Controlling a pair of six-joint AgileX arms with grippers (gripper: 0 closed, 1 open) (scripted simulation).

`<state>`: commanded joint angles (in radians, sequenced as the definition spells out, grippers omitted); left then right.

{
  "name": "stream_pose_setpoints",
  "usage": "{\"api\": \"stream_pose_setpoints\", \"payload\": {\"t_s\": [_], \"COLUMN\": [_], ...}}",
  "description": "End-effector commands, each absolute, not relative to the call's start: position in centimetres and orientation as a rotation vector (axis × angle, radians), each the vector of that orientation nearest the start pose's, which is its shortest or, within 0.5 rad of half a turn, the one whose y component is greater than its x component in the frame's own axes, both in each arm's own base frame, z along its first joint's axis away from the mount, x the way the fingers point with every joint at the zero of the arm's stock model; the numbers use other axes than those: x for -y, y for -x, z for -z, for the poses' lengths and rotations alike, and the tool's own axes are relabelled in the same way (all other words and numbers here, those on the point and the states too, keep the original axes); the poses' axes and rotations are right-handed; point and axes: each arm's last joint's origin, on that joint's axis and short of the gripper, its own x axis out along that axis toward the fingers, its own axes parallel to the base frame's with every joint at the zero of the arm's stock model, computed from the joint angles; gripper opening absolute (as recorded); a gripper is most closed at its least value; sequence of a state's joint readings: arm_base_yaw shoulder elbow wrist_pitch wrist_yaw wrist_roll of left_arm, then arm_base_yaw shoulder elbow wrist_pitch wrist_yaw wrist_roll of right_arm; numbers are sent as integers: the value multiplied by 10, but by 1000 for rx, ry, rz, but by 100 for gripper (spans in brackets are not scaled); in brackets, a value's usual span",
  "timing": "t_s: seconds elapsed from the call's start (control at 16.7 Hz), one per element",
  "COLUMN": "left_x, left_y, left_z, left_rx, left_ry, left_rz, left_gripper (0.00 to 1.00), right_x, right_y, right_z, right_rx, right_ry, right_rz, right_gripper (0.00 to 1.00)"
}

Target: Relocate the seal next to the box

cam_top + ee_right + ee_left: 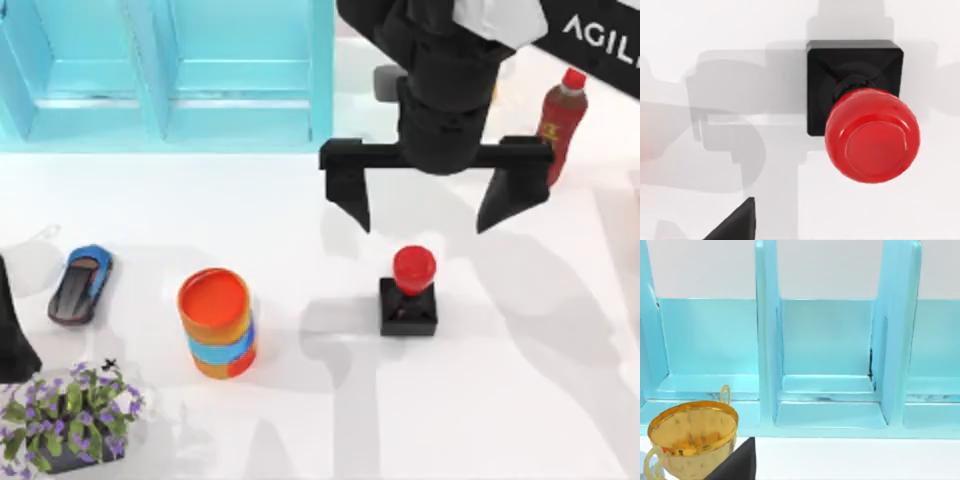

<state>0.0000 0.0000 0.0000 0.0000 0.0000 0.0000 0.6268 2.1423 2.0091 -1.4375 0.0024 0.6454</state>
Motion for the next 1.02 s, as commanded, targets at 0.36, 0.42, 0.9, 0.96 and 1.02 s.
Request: {"api": "stream_pose_setpoints", "payload": {"t_s": [0.36,0.42,0.9,0.96,1.02], "left_x": [1,1,1,1,1], "left_y": [-106,-106,-106,-106,-106], "left_z": [-160,-160,-160,-160,-160], "left_rx": [0,0,0,0,0], "left_ry": [0,0,0,0,0], "left_rz": [0,0,0,0,0], "left_gripper": [100,100,100,100,100], "right_x": [-251,-252,-251,-251,-251], "right_y": [-340,-340,-337,-337,-337], "right_z": [-221,-210,-150,-150,-150], "right_rx": [-1572,-1571,-1571,-1571,-1571], "right_ry": [-7,-7,-8,-8,-8], "right_rz": [8,8,8,8,8], "right_gripper": [100,100,100,100,100]}}
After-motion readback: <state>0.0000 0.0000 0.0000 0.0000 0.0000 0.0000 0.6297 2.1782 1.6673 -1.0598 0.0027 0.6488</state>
